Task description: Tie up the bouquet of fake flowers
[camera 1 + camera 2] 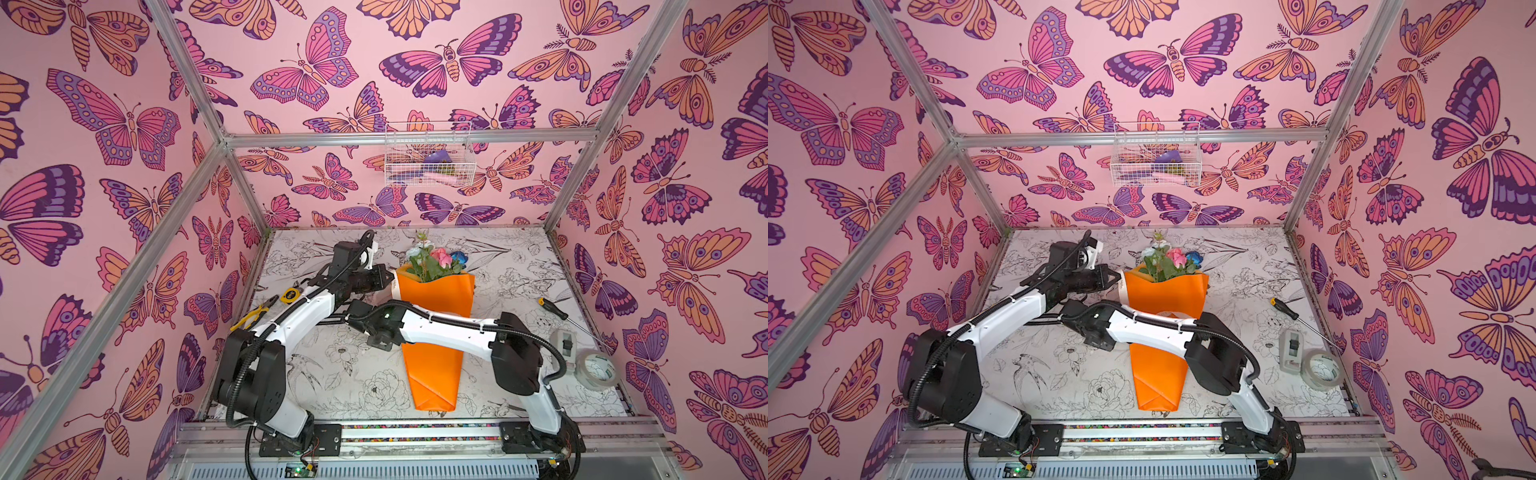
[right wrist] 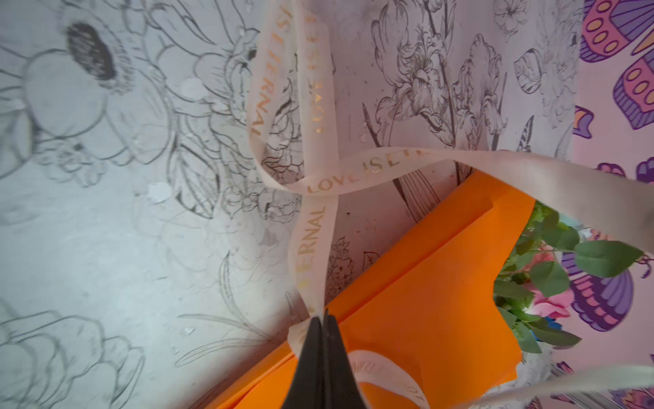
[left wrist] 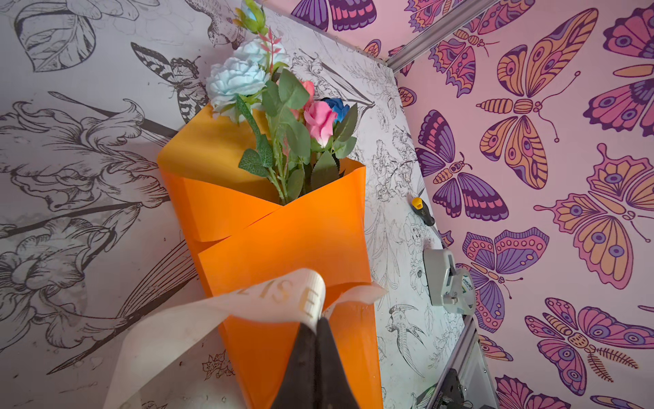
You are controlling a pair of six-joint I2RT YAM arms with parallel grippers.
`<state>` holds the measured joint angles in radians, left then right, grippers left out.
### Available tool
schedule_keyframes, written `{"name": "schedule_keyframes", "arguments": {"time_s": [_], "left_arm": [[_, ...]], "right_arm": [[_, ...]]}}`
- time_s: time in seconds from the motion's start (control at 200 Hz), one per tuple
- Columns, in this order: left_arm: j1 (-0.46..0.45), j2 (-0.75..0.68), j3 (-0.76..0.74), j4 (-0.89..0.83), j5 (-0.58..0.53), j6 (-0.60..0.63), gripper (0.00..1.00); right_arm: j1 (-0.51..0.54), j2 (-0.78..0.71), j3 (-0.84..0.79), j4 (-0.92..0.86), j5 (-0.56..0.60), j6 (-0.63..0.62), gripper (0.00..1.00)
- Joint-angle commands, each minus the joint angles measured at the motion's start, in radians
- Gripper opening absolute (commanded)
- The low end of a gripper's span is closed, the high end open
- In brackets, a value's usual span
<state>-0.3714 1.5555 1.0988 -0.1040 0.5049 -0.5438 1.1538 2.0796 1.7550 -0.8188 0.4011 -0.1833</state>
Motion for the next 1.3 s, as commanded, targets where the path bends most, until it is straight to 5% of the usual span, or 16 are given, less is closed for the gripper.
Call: {"name": "schedule_keyframes", "arguments": {"time_s": [0.0, 0.541, 0.761, 0.961, 1.116, 1.297], "left_arm": [[0.008, 0.016, -0.016, 0.019, 0.003, -0.012, 0.00], [0.035, -0.018, -0.101, 0.041, -0.020, -0.014, 0.00], [0.045, -0.031, -0.153, 0.042, -0.041, -0.014, 0.00], [0.046, -0.037, -0.212, 0.042, -0.036, -0.030, 0.00], [0.045, -0.067, -0.268, 0.041, -0.002, -0.067, 0.00], [0.029, -0.106, -0.327, 0.042, -0.008, -0.090, 0.00]], "right_arm": [[0.000, -0.068, -0.062, 0.079, -0.153, 0.014, 0.00], [-0.030, -0.442, -0.325, 0.326, -0.218, 0.195, 0.00], [-0.040, -0.669, -0.566, 0.505, -0.046, 0.340, 0.00], [-0.042, -0.781, -0.728, 0.515, 0.152, 0.585, 0.00], [-0.042, -0.794, -0.753, 0.321, 0.319, 0.875, 0.00], [-0.042, -0.792, -0.795, 0.159, 0.319, 1.108, 0.10]]}}
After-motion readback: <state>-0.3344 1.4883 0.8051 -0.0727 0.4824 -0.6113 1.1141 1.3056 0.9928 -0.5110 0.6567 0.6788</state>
